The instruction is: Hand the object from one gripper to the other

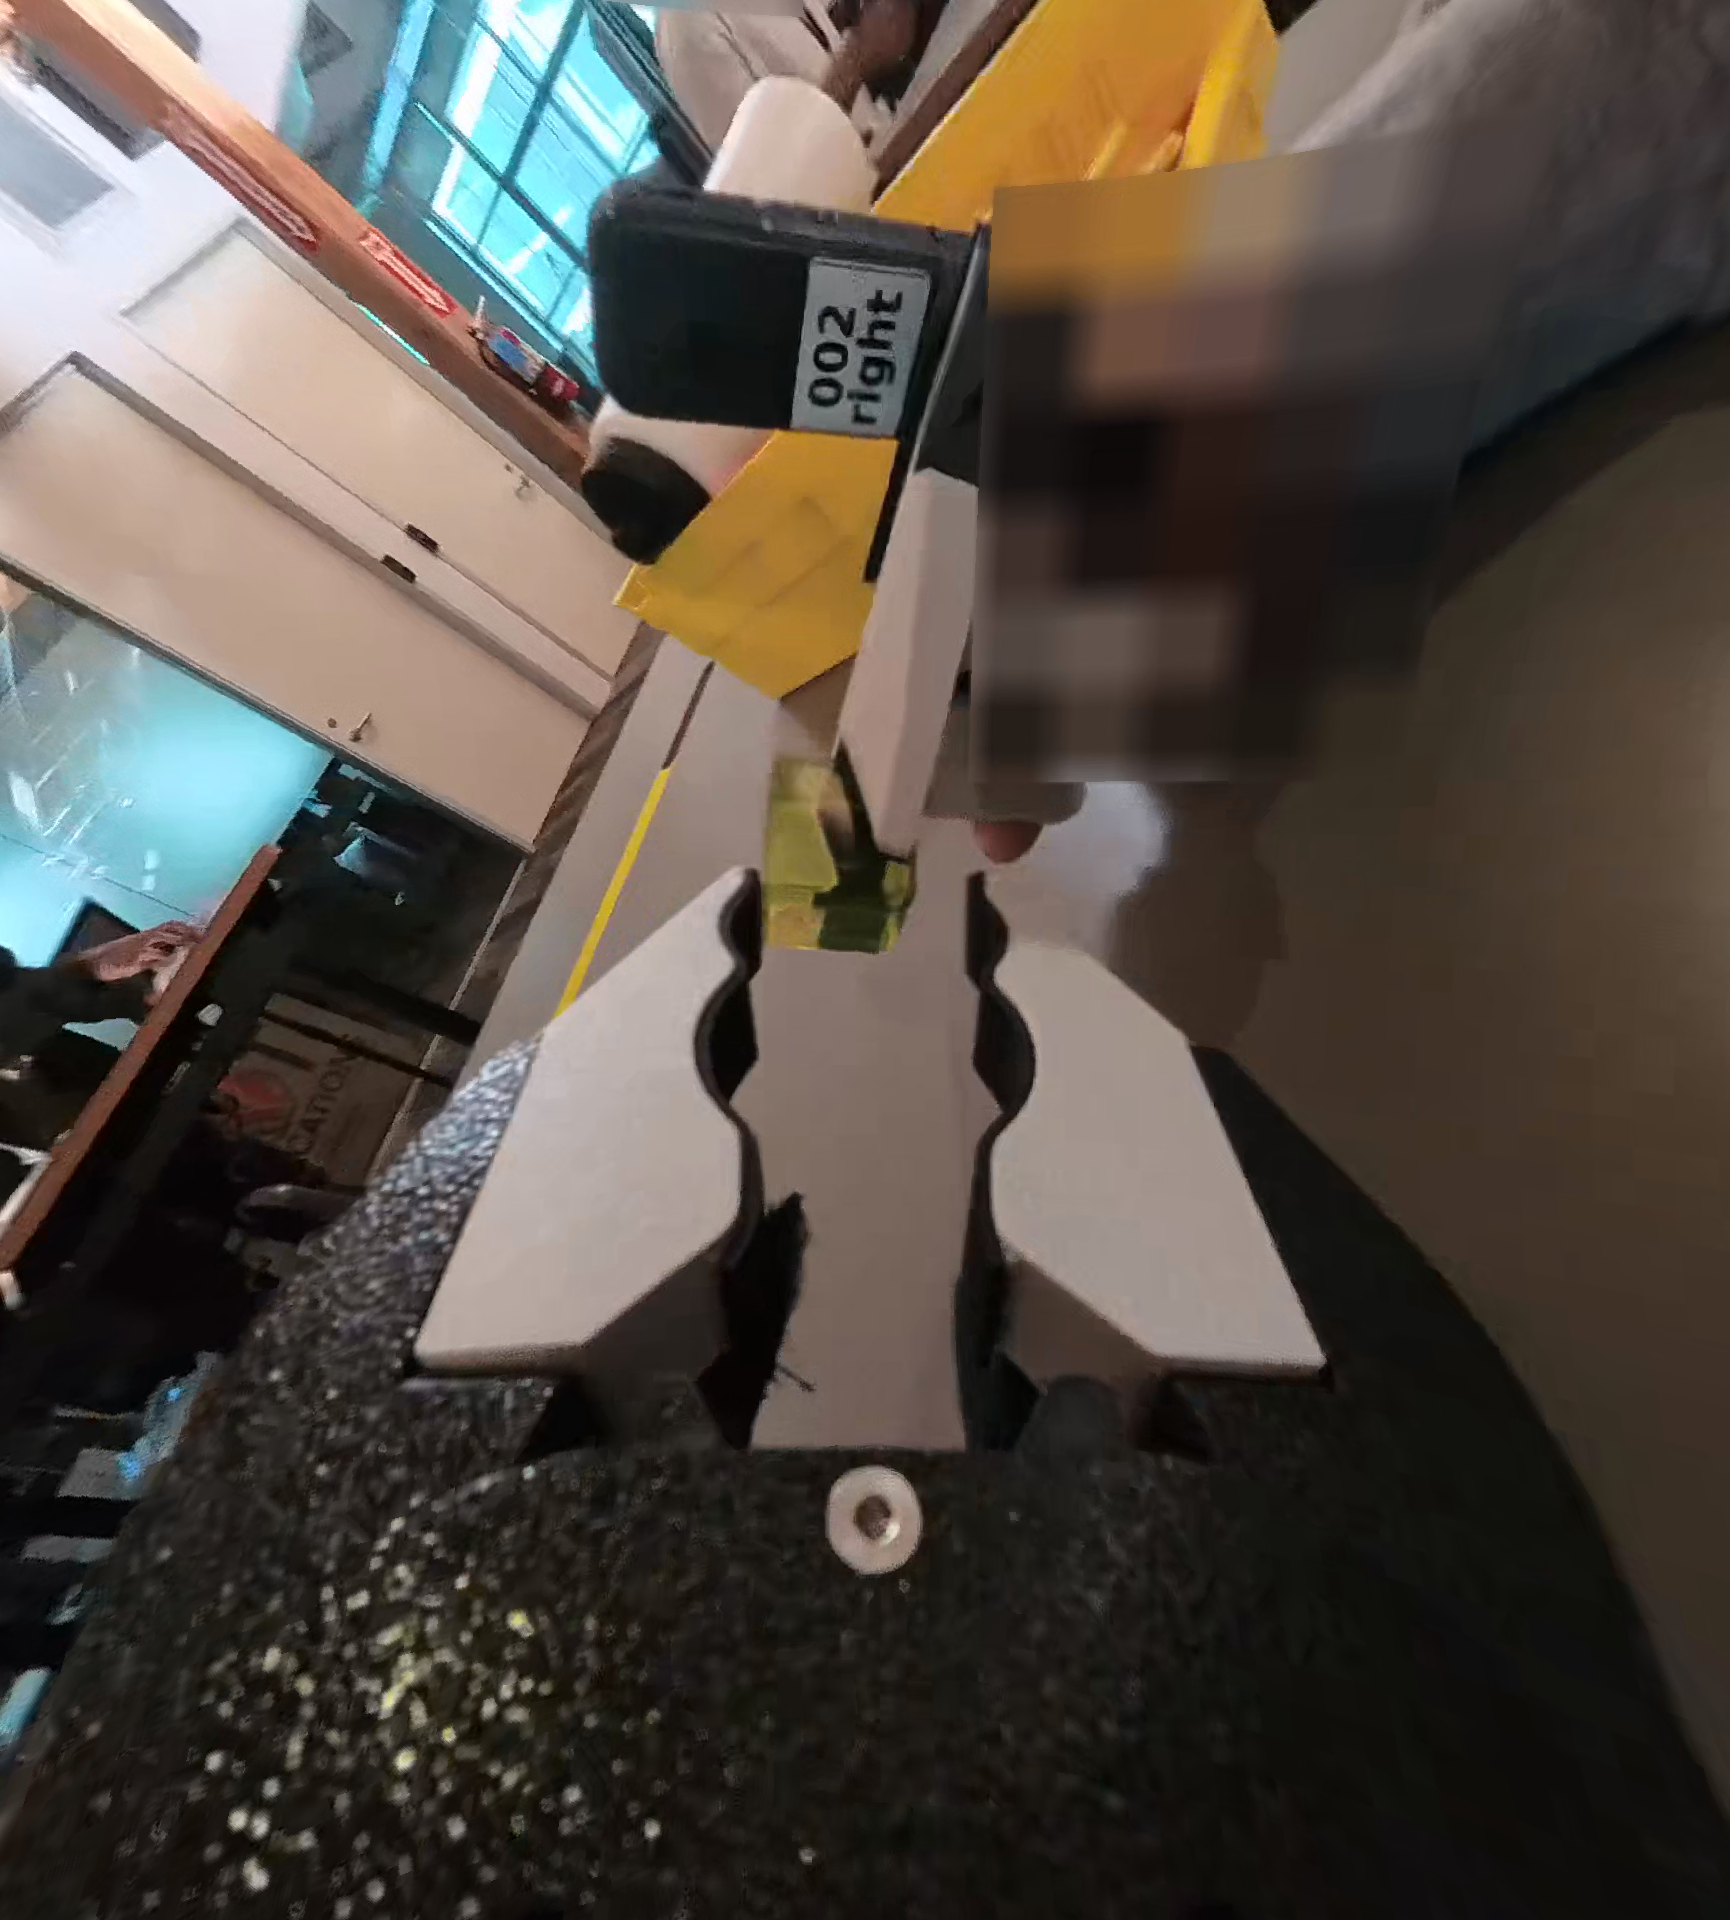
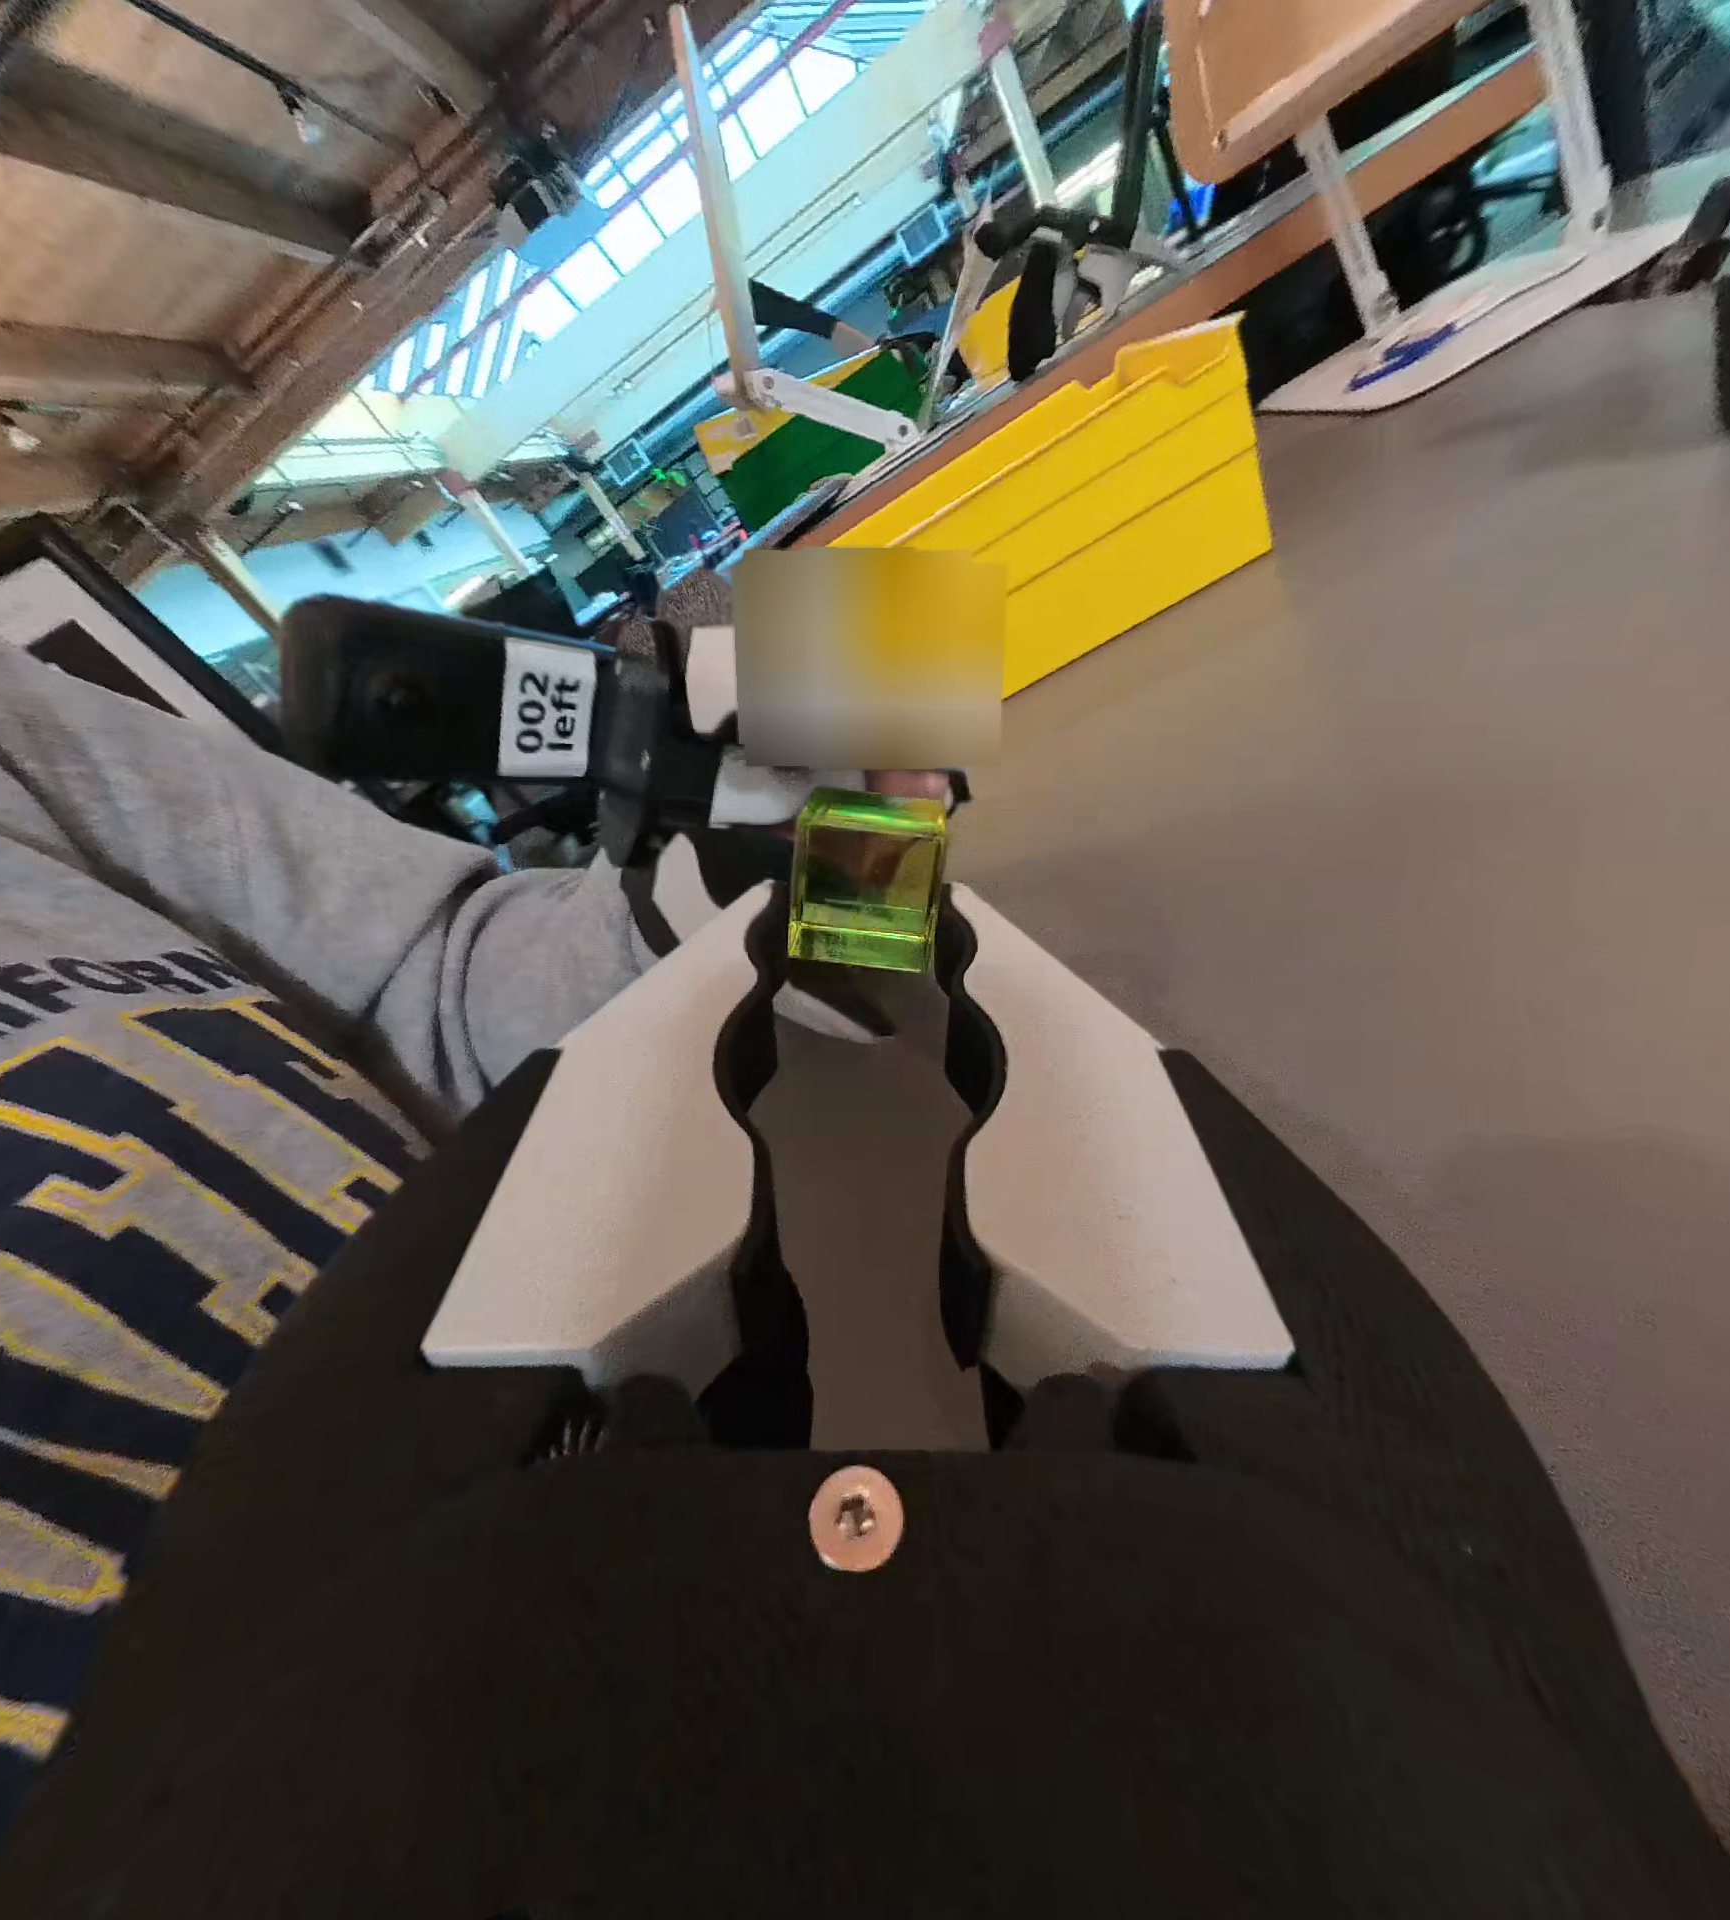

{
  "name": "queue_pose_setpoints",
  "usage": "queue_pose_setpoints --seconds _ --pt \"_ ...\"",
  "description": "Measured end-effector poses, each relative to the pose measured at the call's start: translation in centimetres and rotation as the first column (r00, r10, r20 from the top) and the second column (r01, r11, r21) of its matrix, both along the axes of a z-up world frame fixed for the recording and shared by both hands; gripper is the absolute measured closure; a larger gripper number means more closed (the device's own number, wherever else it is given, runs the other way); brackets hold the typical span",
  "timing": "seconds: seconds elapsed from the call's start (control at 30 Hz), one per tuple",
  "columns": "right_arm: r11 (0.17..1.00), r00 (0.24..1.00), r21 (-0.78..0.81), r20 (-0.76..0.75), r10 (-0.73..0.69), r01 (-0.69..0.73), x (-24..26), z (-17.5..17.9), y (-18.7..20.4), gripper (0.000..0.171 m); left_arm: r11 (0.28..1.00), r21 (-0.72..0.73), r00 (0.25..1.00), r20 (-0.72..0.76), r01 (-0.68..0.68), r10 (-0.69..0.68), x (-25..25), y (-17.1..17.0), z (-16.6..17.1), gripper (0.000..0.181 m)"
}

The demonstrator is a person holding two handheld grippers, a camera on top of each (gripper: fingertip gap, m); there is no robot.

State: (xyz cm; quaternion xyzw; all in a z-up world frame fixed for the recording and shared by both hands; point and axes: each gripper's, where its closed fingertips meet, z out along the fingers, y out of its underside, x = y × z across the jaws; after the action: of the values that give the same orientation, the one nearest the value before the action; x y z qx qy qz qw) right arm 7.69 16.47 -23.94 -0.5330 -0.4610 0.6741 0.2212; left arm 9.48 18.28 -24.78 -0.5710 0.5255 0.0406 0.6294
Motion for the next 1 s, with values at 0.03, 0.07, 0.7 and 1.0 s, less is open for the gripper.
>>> queue_pose_setpoints --seconds 0.03,0.07,0.7,1.0 --pt "1.0 1.0 -0.003 0.004 0.005 -0.005 0.0 -0.1 -0.1 0.145 0.999 0.032 1.0 0.001 -0.028 0.028 -0.3 0.3 0.3 0.155" --pt "1.0 1.0 0.001 0.003 -0.005 0.005 -0.1 -0.1 0.0 0.144 0.999 0.032 0.999 0.0 -0.042 0.042 -0.4 0.4 0.3 0.155" --pt "0.679 0.801 0.577 0.069 -0.594 0.454 -1.5 -1.9 5.1 0.139 0.934 0.004 0.932 -0.062 -0.358 0.358 -2.0 4.1 -1.3 0.155" --pt "0.525 0.744 0.668 -0.065 -0.665 0.527 0.3 -0.4 7.3 0.142 0.964 -0.233 0.868 0.444 -0.128 0.223 -3.6 3.5 1.1 0.142"
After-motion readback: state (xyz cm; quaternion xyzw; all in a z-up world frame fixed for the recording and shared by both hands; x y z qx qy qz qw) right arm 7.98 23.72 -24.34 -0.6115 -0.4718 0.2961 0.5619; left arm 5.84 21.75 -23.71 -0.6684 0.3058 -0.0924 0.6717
